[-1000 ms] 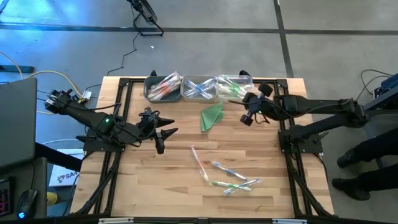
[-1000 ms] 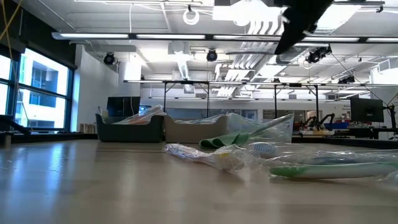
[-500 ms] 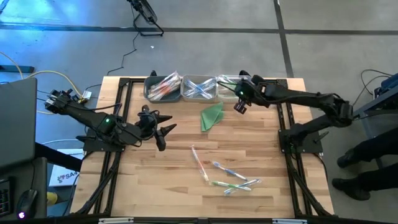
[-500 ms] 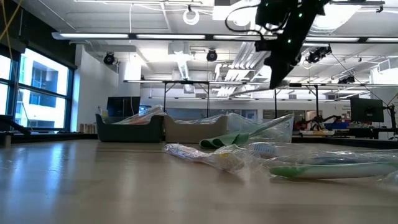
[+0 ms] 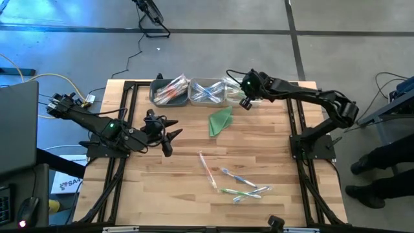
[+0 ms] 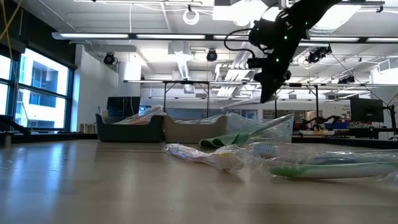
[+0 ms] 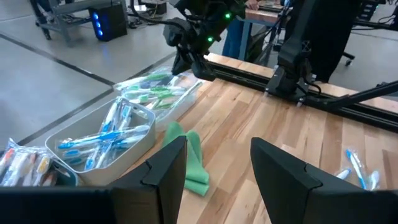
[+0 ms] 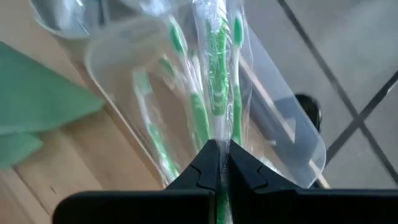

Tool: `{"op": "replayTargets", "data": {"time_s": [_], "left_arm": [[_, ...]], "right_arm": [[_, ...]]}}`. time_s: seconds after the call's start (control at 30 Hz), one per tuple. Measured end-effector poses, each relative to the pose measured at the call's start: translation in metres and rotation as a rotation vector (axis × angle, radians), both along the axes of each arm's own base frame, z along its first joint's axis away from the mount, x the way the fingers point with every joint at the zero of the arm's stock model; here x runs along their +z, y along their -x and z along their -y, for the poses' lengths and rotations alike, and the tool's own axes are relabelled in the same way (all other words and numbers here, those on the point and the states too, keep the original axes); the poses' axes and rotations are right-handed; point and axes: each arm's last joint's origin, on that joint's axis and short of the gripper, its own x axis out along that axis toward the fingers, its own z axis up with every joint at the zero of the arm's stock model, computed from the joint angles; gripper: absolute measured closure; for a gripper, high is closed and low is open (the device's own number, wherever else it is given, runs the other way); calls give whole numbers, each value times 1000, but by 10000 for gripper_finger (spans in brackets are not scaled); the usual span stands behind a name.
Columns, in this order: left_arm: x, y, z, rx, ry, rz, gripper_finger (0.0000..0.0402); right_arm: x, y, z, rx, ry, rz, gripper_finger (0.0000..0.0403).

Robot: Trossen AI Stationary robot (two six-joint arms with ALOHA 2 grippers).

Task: Pick & Place Toothbrushes
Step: Put the green toothbrush into the transparent bin

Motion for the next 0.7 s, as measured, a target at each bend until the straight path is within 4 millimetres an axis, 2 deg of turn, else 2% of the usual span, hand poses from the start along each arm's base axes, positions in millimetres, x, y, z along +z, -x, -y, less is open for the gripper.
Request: {"op": "replayTargets", "data": {"time_s": [0.43,0.53,0.7], "left_arm": [[-2,2,-2,46,-34,-23,226],[-2,2,-2,46,-34,-23,226],[-2,2,-2,47,-31,-21,226]], "right_arm": [[-15,12,18,-41,-82,-44,397],[-15,12,19,-50,-76,-51,378],[-15,13,20,-52,-76,-54,314]]}}
